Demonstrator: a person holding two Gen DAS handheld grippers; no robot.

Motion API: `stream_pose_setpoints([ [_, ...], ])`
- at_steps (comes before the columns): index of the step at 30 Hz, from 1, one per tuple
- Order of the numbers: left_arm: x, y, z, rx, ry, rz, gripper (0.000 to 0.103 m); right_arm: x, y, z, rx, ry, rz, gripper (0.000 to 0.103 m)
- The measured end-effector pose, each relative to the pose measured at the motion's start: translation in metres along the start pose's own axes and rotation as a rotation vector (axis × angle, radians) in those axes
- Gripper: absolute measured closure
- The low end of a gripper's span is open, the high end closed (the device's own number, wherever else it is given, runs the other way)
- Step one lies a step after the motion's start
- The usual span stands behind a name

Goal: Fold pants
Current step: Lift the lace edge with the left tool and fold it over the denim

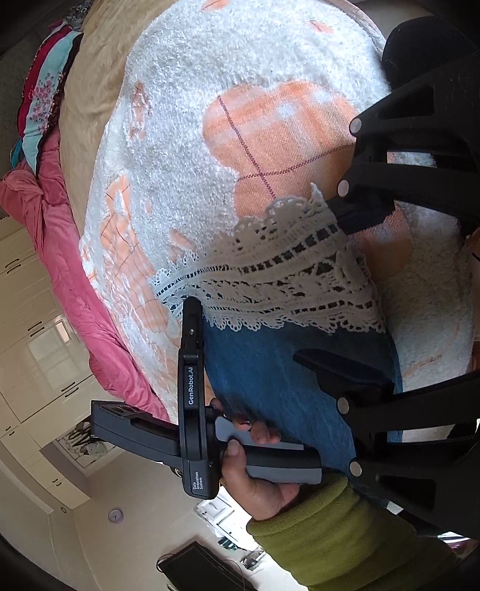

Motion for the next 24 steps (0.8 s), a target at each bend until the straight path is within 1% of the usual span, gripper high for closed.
stream_pose_setpoints([
  [1,-0.002,0.000,-0.001,0.003,0.016,0.010,0.079,0.000,0.000,0.001,0.002,0.005,-0.001,0.055],
  [3,-0.004,-0.001,-0.002,0.010,0.037,0.012,0.083,0.001,0.000,0.001,0.003,0.005,-0.004,0.058],
  [4,-0.006,-0.001,-0.003,0.007,0.053,0.012,0.085,0.002,0.000,0.001,0.002,0.009,-0.007,0.062],
  [5,-0.007,-0.001,-0.004,0.003,0.063,0.014,0.087,0.003,0.000,0.002,0.002,0.012,-0.008,0.063],
  [7,-0.012,-0.003,-0.008,-0.018,0.093,0.032,0.090,0.004,0.001,0.002,0.000,0.024,-0.011,0.070],
  [9,-0.011,-0.005,-0.014,-0.048,0.092,0.024,0.093,0.005,0.001,0.003,-0.002,0.038,-0.020,0.075],
  [10,-0.010,-0.007,-0.019,-0.065,0.079,0.016,0.094,0.007,0.001,0.002,-0.005,0.052,-0.025,0.079],
  [15,-0.002,-0.014,-0.054,-0.163,0.018,-0.039,0.094,0.020,0.002,-0.001,-0.019,0.096,-0.075,0.084],
  [18,0.005,-0.020,-0.081,-0.218,0.003,-0.061,0.094,0.044,0.004,-0.008,-0.051,0.093,-0.168,0.084],
  [19,0.009,-0.023,-0.089,-0.232,-0.004,-0.074,0.094,0.058,0.005,-0.011,-0.064,0.107,-0.210,0.084],
  [21,0.021,-0.031,-0.107,-0.262,-0.015,-0.115,0.094,0.076,0.008,-0.013,-0.076,0.138,-0.248,0.084],
  [23,0.031,-0.039,-0.122,-0.287,-0.006,-0.138,0.094,0.104,0.011,-0.010,-0.079,0.180,-0.313,0.084],
  [24,0.037,-0.046,-0.131,-0.304,-0.002,-0.153,0.094,0.111,0.012,-0.008,-0.078,0.190,-0.329,0.084],
])
Point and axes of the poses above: each gripper's, at about its wrist camera, not at the fingertips, and z roughly the way its jaws point, x to its left, y to its top, the point moved 1 cm from there along z, roughly the way its jaws point, and after that the axes turned 2 degrees about -z, right-handed, at the moved point
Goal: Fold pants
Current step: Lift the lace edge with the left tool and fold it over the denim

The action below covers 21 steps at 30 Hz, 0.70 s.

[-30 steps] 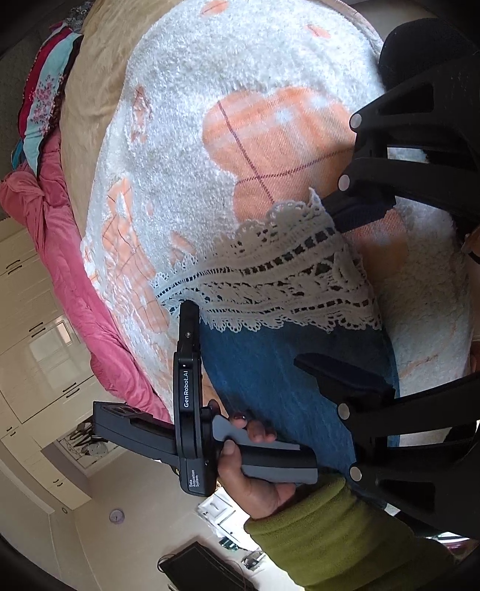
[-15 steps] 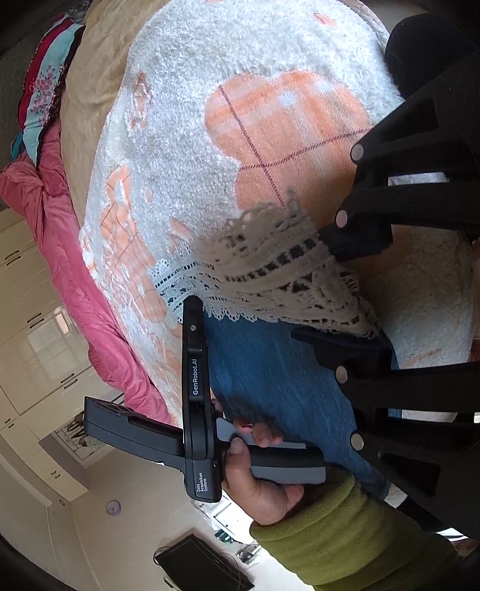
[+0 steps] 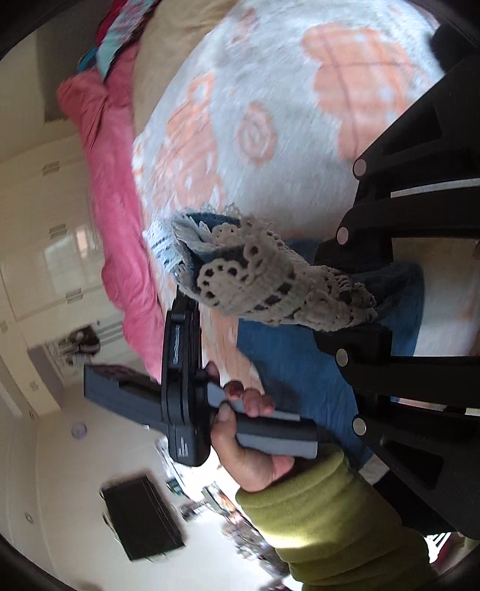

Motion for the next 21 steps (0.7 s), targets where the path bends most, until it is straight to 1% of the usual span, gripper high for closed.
stream_pose_setpoints([
  [2,0.013,-0.005,-0.015,-0.022,-0.001,-0.035,0.094,0.021,0.006,0.012,0.009,0.040,-0.056,0.084],
  [4,0.027,-0.013,-0.027,-0.036,0.012,-0.075,0.093,0.041,0.007,0.028,0.035,0.057,-0.124,0.084],
  [5,0.034,-0.018,-0.032,-0.041,0.026,-0.093,0.091,0.052,0.004,0.036,0.052,0.059,-0.159,0.084],
  [7,0.050,-0.031,-0.041,-0.030,0.063,-0.162,0.088,0.069,-0.006,0.056,0.099,0.045,-0.246,0.084],
  [8,0.059,-0.039,-0.048,-0.033,0.078,-0.214,0.084,0.075,-0.012,0.066,0.125,0.029,-0.285,0.083],
  [9,0.066,-0.045,-0.056,-0.046,0.075,-0.247,0.081,0.081,-0.022,0.074,0.159,0.013,-0.326,0.081],
  [10,0.074,-0.053,-0.065,-0.063,0.070,-0.285,0.071,0.086,-0.030,0.080,0.177,0.007,-0.356,0.079],
  [11,0.085,-0.064,-0.077,-0.090,0.062,-0.347,0.061,0.092,-0.038,0.084,0.193,-0.009,-0.395,0.077],
  [12,0.093,-0.072,-0.086,-0.117,0.048,-0.395,0.057,0.099,-0.046,0.085,0.193,-0.033,-0.450,0.073],
  [14,0.114,-0.093,-0.107,-0.195,-0.011,-0.508,0.048,0.115,-0.057,0.086,0.176,-0.068,-0.543,0.072],
  [15,0.122,-0.101,-0.112,-0.218,-0.043,-0.557,0.045,0.120,-0.059,0.086,0.165,-0.087,-0.576,0.072],
  [16,0.129,-0.105,-0.114,-0.225,-0.078,-0.593,0.040,0.125,-0.062,0.087,0.154,-0.113,-0.605,0.072],
  [17,0.134,-0.109,-0.115,-0.221,-0.116,-0.620,0.037,0.129,-0.064,0.088,0.147,-0.132,-0.628,0.072],
  [18,0.137,-0.110,-0.114,-0.216,-0.132,-0.632,0.036,0.132,-0.066,0.088,0.137,-0.152,-0.655,0.072],
  [20,0.138,-0.109,-0.112,-0.208,-0.144,-0.631,0.033,0.140,-0.071,0.088,0.111,-0.190,-0.714,0.071],
  [21,0.137,-0.107,-0.107,-0.187,-0.140,-0.625,0.033,0.143,-0.073,0.088,0.103,-0.200,-0.733,0.069],
])
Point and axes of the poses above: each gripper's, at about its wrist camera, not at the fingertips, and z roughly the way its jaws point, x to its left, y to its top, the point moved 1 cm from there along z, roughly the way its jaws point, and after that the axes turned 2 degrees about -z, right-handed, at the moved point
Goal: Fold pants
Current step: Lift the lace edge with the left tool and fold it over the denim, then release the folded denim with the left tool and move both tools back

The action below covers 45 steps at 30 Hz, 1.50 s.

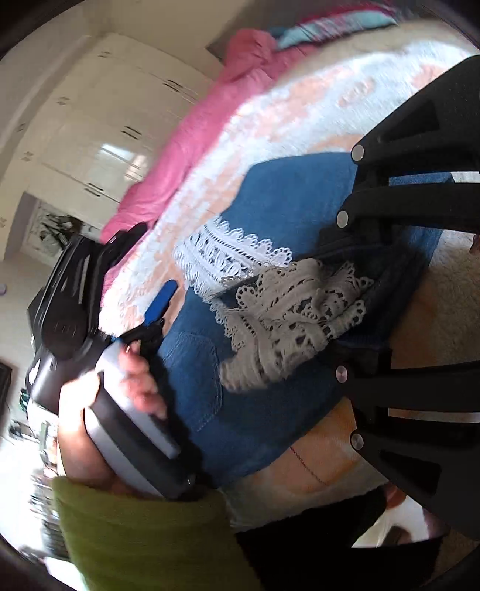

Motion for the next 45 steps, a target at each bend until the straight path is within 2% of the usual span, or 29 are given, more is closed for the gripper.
stream_pose_setpoints([
  [3,-0.007,-0.003,0.013,0.027,0.099,0.039,0.033,0.006,0.000,-0.001,-0.011,-0.012,-0.034,0.064],
  [7,-0.011,-0.004,0.020,0.023,0.153,0.069,0.033,0.011,0.006,-0.003,-0.019,-0.007,-0.049,0.063],
  [9,-0.007,-0.003,0.023,0.032,0.168,0.071,0.045,0.011,0.007,-0.004,-0.023,0.009,-0.042,0.063],
  [11,-0.003,-0.002,0.027,0.036,0.178,0.064,0.080,0.017,0.009,-0.008,-0.010,0.042,-0.026,0.074],
  [12,0.000,-0.003,0.028,0.038,0.177,0.063,0.086,0.016,0.008,-0.009,-0.001,0.062,-0.011,0.082],
  [14,0.001,-0.003,0.027,0.027,0.180,0.060,0.090,0.017,0.008,-0.013,0.010,0.084,0.011,0.083],
  [18,-0.012,-0.002,0.006,-0.033,0.176,0.093,0.091,0.014,0.015,-0.020,-0.019,0.101,0.024,0.084],
  [20,-0.015,-0.003,-0.003,-0.051,0.217,0.130,0.091,0.015,0.017,-0.018,-0.023,0.137,0.031,0.084],
  [23,-0.004,-0.005,0.006,-0.024,0.271,0.118,0.089,0.022,0.012,-0.007,0.012,0.174,0.031,0.080],
  [26,0.007,-0.006,0.014,-0.006,0.281,0.087,0.081,0.023,0.011,-0.011,0.001,0.179,0.019,0.076],
  [28,0.007,-0.005,0.014,-0.015,0.292,0.097,0.076,0.019,0.011,-0.015,-0.006,0.218,0.050,0.069],
  [31,0.008,-0.005,0.011,-0.026,0.287,0.096,0.072,0.014,0.009,-0.025,-0.031,0.275,0.080,0.065],
  [33,0.008,-0.003,0.004,-0.059,0.293,0.098,0.068,0.009,0.009,-0.034,-0.046,0.312,0.103,0.065],
  [36,0.001,-0.002,-0.012,-0.110,0.309,0.114,0.068,-0.006,0.008,-0.046,-0.075,0.362,0.170,0.063],
  [40,-0.016,-0.007,-0.033,-0.158,0.311,0.135,0.061,-0.042,-0.003,-0.057,-0.071,0.321,0.282,0.059],
  [45,-0.030,-0.047,-0.056,-0.204,0.371,0.149,0.060,-0.079,-0.026,-0.049,-0.015,0.228,0.403,0.059],
])
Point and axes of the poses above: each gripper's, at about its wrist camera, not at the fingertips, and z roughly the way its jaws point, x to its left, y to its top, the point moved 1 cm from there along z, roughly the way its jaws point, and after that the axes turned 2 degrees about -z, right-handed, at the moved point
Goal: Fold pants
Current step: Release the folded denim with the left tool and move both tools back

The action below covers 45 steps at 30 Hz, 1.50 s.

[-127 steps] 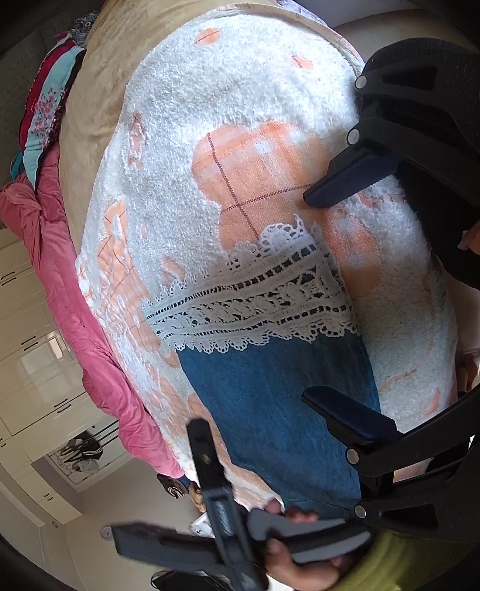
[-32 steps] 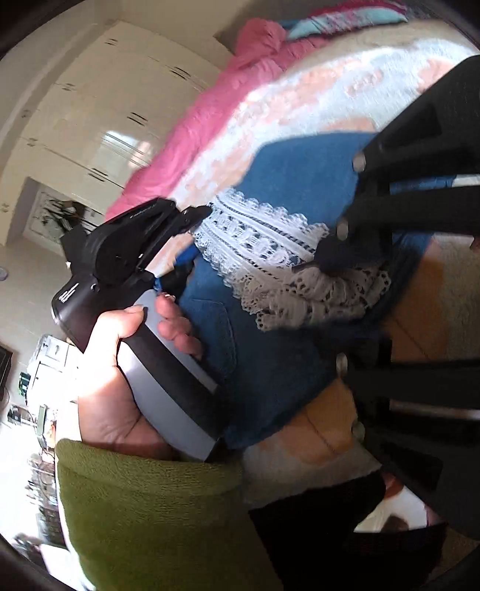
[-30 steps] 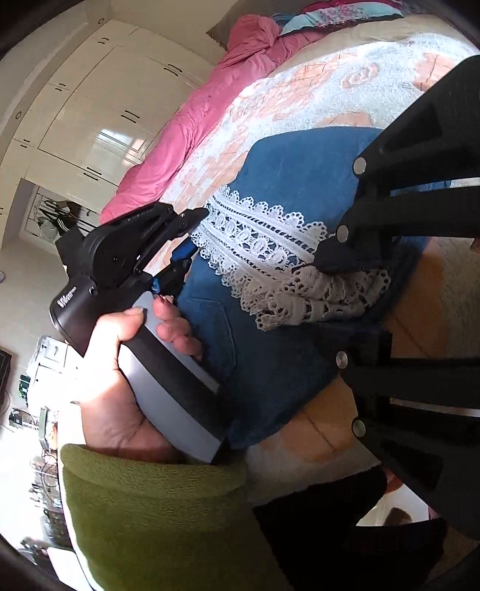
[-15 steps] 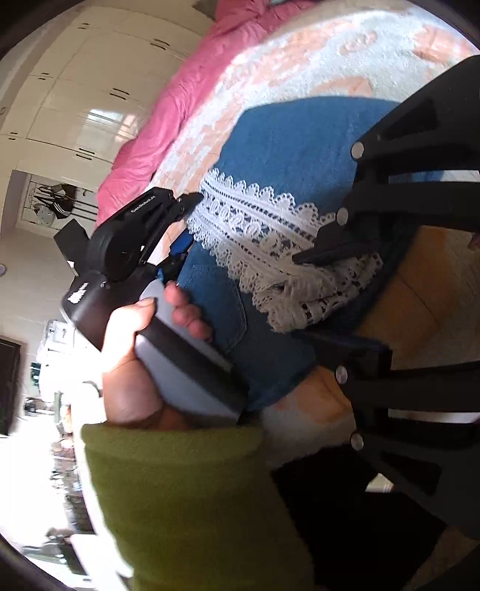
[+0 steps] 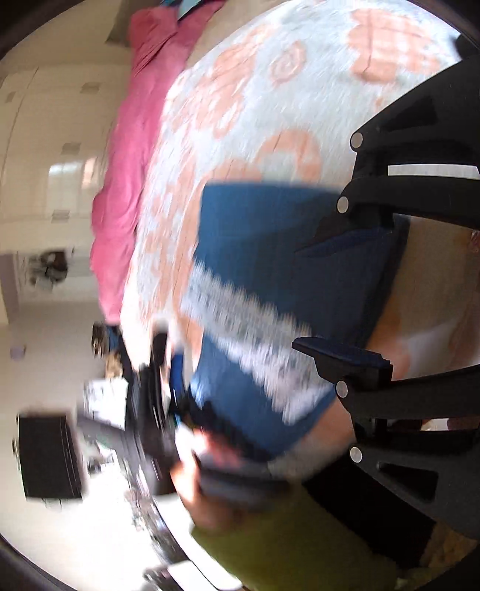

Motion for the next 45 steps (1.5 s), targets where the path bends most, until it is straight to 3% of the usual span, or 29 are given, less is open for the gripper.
stream_pose_setpoints([
  [4,-0.010,-0.033,-0.020,0.010,0.017,0.016,0.060,-0.015,-0.006,0.004,0.012,-0.014,0.049,0.059],
  [8,-0.032,-0.060,-0.027,0.021,0.073,0.104,0.060,-0.026,-0.010,0.015,0.051,-0.005,0.079,0.059],
  [11,-0.056,-0.082,-0.018,0.069,0.125,0.216,0.058,-0.026,-0.017,0.020,0.105,-0.021,0.080,0.059],
  [12,-0.062,-0.092,-0.012,0.099,0.179,0.259,0.058,-0.028,-0.020,0.019,0.110,-0.034,0.081,0.059],
  [16,-0.061,-0.122,-0.002,0.157,0.238,0.318,0.058,-0.036,-0.033,0.017,0.123,-0.063,0.102,0.059],
  [19,-0.056,-0.121,-0.005,0.154,0.219,0.304,0.056,-0.044,-0.040,0.018,0.110,-0.024,0.163,0.059],
  [23,-0.053,-0.119,-0.004,0.153,0.219,0.307,0.055,-0.038,-0.038,0.020,0.109,-0.051,0.117,0.058],
  [27,-0.047,-0.113,-0.007,0.147,0.201,0.288,0.053,-0.044,-0.037,0.017,0.097,-0.025,0.154,0.056],
  [30,-0.058,-0.119,-0.020,0.121,0.199,0.287,0.050,-0.049,-0.035,0.009,0.059,-0.009,0.202,0.039],
  [35,-0.063,-0.117,-0.033,0.089,0.202,0.287,0.043,-0.055,-0.031,-0.001,0.003,-0.036,0.222,0.034],
  [37,-0.065,-0.115,-0.037,0.079,0.204,0.287,0.041,-0.056,-0.031,-0.003,-0.006,-0.042,0.230,0.021],
  [45,-0.066,-0.109,-0.049,0.045,0.226,0.282,0.029,-0.059,-0.029,-0.010,-0.040,-0.063,0.247,0.010],
])
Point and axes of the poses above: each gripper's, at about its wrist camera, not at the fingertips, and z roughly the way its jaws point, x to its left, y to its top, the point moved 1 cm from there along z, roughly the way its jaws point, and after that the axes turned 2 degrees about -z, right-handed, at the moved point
